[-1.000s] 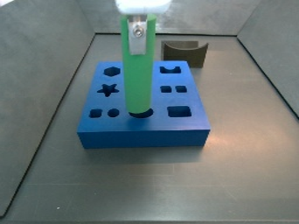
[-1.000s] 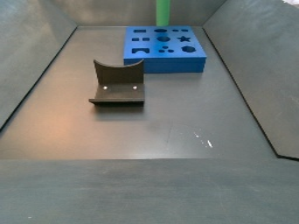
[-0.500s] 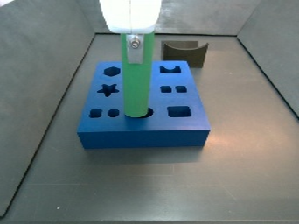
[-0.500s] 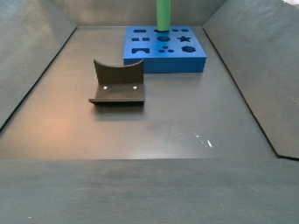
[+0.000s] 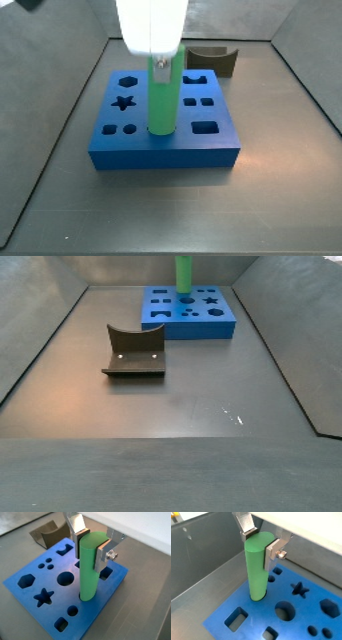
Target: Insert the oval object.
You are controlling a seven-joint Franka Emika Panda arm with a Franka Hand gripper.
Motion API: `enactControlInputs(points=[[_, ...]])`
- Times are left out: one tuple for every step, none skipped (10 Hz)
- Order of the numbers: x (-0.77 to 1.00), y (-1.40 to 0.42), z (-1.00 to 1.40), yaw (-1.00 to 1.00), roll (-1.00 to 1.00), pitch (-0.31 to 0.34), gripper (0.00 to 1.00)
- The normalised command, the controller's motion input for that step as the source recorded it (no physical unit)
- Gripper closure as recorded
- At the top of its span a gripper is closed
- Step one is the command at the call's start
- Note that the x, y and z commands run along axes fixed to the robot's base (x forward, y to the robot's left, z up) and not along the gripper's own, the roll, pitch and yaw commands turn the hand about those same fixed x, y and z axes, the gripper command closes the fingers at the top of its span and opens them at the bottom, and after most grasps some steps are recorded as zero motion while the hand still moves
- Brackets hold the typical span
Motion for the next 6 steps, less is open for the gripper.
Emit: enactControlInputs(points=[[0.0, 0.0, -0.25, -0.07, -0.01, 0.0, 1.0], [0.0, 0.0, -0.25, -0.06, 0.0, 0.0, 1.0], [0.0, 0.0, -0.28, -0.07, 0.0, 0.0, 1.0], [0.0, 0.0, -0.28, -0.07, 0.0, 0.0, 1.0], [0.0, 0.0, -0.27, -0.08, 0.0, 0.0, 1.0], [0.0, 0.0, -0.25, -0.08, 0.0, 0.0, 1.0]])
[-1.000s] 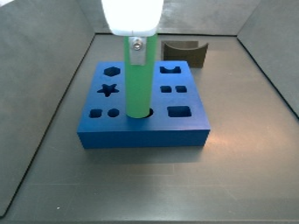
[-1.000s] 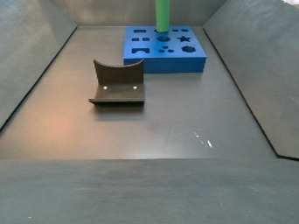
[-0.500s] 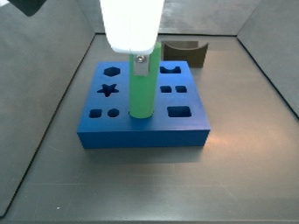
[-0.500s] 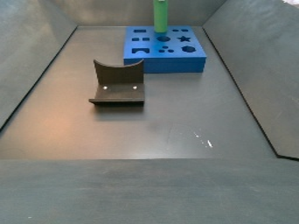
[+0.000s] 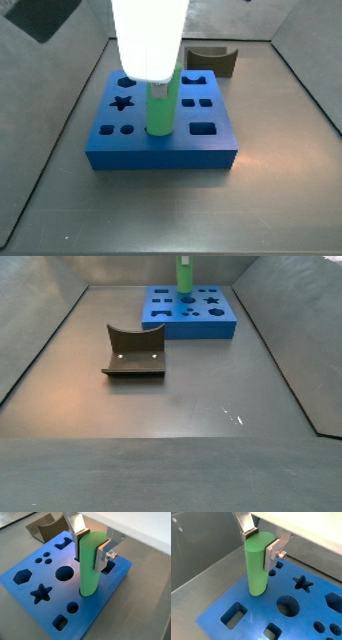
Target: Insert the oval object.
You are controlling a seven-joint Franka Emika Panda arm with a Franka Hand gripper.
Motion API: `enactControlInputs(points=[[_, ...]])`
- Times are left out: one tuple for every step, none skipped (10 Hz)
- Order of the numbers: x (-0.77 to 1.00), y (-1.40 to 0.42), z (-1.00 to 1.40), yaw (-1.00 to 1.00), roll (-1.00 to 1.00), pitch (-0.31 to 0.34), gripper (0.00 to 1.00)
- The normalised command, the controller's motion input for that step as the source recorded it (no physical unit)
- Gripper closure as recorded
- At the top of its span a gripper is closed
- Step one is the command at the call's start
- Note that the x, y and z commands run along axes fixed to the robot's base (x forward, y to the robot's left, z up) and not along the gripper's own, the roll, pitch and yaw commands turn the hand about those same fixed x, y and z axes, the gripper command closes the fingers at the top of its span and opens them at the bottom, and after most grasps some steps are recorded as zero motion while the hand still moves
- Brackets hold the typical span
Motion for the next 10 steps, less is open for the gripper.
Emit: enactControlInputs(points=[[0.0, 0.0, -0.26, -0.14, 0.0, 0.0, 1.0], [-0.04, 0.0, -0.27, -0.39, -0.02, 0.0, 1.0], [0.0, 0.0, -0.19, -0.46, -0.01, 0.021, 1.0], [0.0, 0.0, -0.13, -0.31, -0.03, 0.0, 1.0], [0.0, 0.0, -0.13, -0.16, -0.01, 0.0, 1.0], [-0.01, 0.0, -0.08, -0.14, -0.01, 0.0, 1.0], [-0.09, 0.0, -0.03, -0.15, 0.0, 0.0, 1.0], [-0.07, 0.0, 0.0, -0.22, 0.0, 0.0, 1.0], [0.0, 0.0, 0.0, 0.0, -0.01, 0.0, 1.0], [0.0, 0.0, 0.0, 0.0, 0.0, 0.0, 1.0]])
